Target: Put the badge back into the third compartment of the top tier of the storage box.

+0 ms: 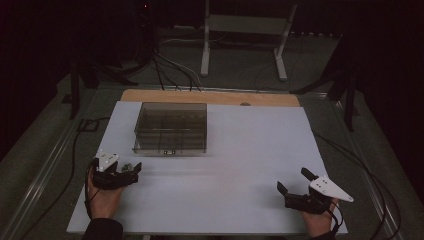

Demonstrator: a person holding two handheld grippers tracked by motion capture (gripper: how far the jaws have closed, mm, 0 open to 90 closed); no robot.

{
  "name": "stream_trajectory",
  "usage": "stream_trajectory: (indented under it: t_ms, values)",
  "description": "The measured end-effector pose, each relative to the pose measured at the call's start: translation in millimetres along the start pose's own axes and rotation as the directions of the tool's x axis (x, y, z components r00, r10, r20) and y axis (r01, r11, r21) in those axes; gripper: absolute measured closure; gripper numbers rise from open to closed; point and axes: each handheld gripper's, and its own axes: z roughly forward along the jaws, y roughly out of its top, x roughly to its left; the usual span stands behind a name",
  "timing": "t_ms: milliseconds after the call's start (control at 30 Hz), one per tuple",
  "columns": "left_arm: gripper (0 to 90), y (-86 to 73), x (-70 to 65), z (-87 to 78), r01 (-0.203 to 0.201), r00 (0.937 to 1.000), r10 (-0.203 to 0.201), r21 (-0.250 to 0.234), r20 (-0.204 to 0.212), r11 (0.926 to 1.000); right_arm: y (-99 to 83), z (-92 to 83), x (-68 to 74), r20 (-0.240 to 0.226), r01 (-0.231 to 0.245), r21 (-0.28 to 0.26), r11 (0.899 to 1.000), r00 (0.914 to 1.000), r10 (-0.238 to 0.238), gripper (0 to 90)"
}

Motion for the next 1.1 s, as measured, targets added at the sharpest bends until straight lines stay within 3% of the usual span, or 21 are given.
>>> stream_trajectory:
  t_ms: [700, 933, 1100]
  values:
    - [25.5, -0.5, 10.4, 19.1, 0.011, 0.9997, -0.014, 0.114, 0.018, 0.9935, 0.1, 0.0, -0.1, -0.001, 0.001, 0.002, 1.0, 1.0, -0.001, 0.0]
    - [41.3, -1.4, 9.9, 23.0, 0.006, 1.0, -0.005, 0.142, -0.007, 0.9898, 0.1, -0.1, -0.5, 0.0, 0.001, -0.001, 1.0, 1.0, -0.001, 0.0]
    - [49.1, -3.6, 9.9, 26.7, -0.005, 0.9998, 0.008, 0.189, -0.018, 0.9819, 0.2, -0.1, -0.5, -0.001, 0.001, -0.001, 1.0, 1.0, -0.001, 0.0]
